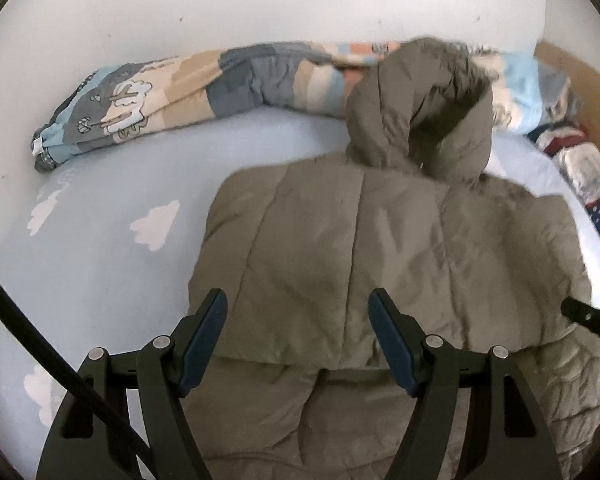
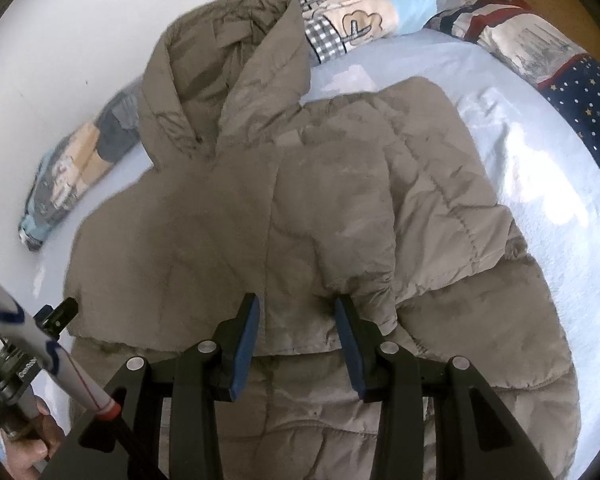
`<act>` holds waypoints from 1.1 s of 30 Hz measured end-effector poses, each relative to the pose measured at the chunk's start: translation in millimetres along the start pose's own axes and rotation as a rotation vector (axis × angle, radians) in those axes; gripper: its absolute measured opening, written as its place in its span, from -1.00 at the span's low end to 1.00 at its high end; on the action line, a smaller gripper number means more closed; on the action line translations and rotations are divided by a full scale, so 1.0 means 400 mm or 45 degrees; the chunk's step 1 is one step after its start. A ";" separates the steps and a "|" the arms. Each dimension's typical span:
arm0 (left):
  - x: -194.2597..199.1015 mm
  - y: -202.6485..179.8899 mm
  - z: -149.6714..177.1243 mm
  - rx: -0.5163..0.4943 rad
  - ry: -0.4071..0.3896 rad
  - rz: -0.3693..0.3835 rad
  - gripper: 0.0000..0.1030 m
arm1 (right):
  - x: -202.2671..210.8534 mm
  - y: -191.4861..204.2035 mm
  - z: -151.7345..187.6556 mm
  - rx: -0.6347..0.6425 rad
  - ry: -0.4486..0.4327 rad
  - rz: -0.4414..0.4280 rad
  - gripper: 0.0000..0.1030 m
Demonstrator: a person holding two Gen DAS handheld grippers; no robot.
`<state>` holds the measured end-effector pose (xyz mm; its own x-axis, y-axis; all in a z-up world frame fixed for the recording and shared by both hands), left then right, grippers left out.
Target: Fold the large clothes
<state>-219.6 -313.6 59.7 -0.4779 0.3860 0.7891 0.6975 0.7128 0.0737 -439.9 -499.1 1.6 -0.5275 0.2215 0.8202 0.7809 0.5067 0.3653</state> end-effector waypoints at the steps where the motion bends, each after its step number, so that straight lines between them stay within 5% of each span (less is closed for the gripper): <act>1: 0.001 0.000 0.000 -0.001 0.002 -0.001 0.40 | 0.007 -0.003 -0.004 -0.002 -0.012 0.004 -0.17; 6: -0.024 -0.007 0.025 -0.040 0.088 0.000 0.40 | 0.009 -0.016 0.002 -0.029 0.002 0.004 -0.16; 17: 0.039 0.000 -0.011 -0.066 -0.030 0.014 0.40 | 0.139 -0.025 -0.075 -0.076 -0.084 -0.082 -0.11; 24: 0.034 -0.015 -0.015 -0.079 -0.035 0.025 0.40 | 0.174 0.027 -0.292 -0.087 -0.115 -0.116 -0.11; 33: 0.009 -0.043 -0.003 -0.137 -0.029 0.014 0.40 | 0.062 0.076 -0.627 -0.106 -0.144 -0.051 -0.11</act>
<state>-232.7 -325.2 62.2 -0.4809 0.4074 0.7764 0.7556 0.6418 0.1312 -345.4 -687.0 143.4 -0.5895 0.2973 0.7511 0.7811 0.4470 0.4361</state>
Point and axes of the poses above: each gripper's, at about its wrist camera, not at the fingertips, and x roughly against the way its jaws point, y to its left, z to its underside, the point moved 8 cm from there along -x, roughly the way its jaws point, and after that the axes turned 4 degrees about -z, right-handed, at the moved point
